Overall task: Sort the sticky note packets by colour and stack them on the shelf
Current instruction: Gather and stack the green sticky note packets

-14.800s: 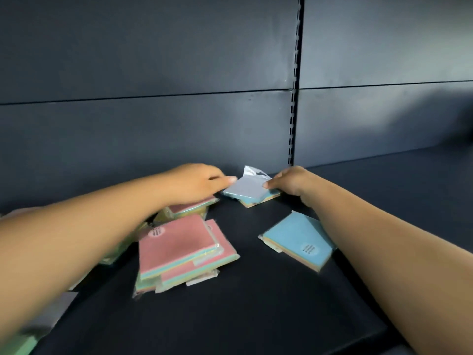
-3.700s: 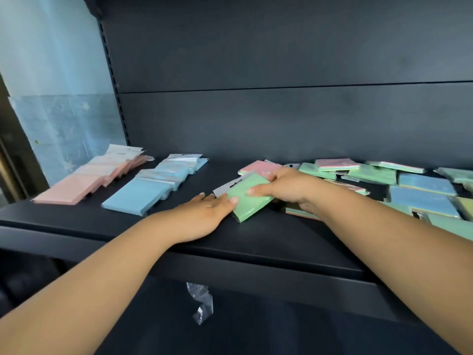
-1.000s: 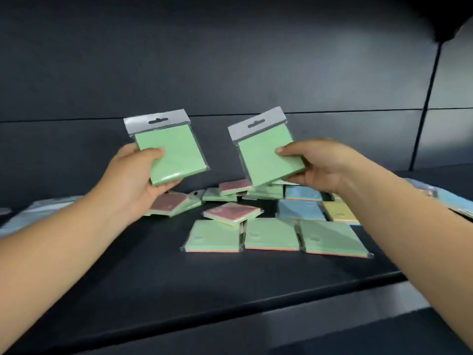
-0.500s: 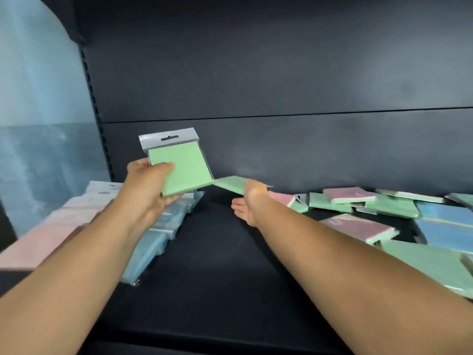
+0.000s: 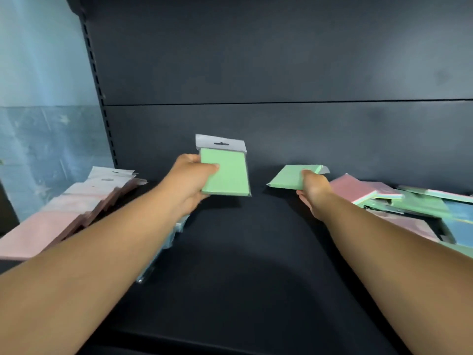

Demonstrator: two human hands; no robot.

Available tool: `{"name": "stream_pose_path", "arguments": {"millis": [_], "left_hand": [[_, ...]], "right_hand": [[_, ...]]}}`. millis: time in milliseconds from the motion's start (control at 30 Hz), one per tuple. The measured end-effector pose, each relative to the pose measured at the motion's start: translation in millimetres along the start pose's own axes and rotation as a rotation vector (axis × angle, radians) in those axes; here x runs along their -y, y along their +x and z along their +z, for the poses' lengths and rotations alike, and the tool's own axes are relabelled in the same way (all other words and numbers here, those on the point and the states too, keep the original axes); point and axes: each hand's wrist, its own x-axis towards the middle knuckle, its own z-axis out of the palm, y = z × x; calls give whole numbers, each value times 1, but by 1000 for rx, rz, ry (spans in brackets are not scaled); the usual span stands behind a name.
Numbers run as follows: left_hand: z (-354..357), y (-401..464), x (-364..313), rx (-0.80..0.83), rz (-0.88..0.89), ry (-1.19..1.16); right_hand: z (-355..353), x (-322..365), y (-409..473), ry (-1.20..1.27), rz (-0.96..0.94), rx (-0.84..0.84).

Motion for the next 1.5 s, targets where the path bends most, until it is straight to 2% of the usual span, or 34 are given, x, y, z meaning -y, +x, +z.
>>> {"name": "stream_pose_path", "arguments": {"millis": [100, 367, 467, 667, 733, 833, 933, 1067, 1200, 1267, 1333, 1433, 1500], "left_hand": [[23, 11, 19, 2, -98, 24], [51, 60, 40, -82, -234, 204], [55, 71, 45, -98, -244, 376], [61, 60, 36, -76, -148, 858], [59, 58, 34, -72, -134, 827], [51, 52, 26, -59, -185, 534], [34, 35, 16, -16, -241, 383], [9, 8, 9, 28, -226, 321], [1, -19, 8, 33, -148, 324], [2, -30, 10, 69, -72, 449], [4, -41, 14, 135, 34, 726], [11, -54, 23, 315, 145, 1105], [15, -57, 32, 413, 185, 1257]], "right_hand": [[-13, 1, 5, 75, 5, -17], [-25, 5, 0, 123, -28, 129], [-25, 3, 0, 79, -56, 167], [-23, -1, 2, -118, -108, 204], [-22, -2, 1, -179, -113, 223], [-19, 1, -4, -291, -130, 251], [-10, 7, -19, -438, -162, 294], [12, 13, -45, -625, -228, 333], [25, 11, -62, -1004, -219, 270], [24, 9, -66, -1136, -245, 277], [25, 8, -69, -1202, -265, 271], [24, 8, -69, -1253, -291, 236], [15, 11, -66, -1287, -357, 169]]}}
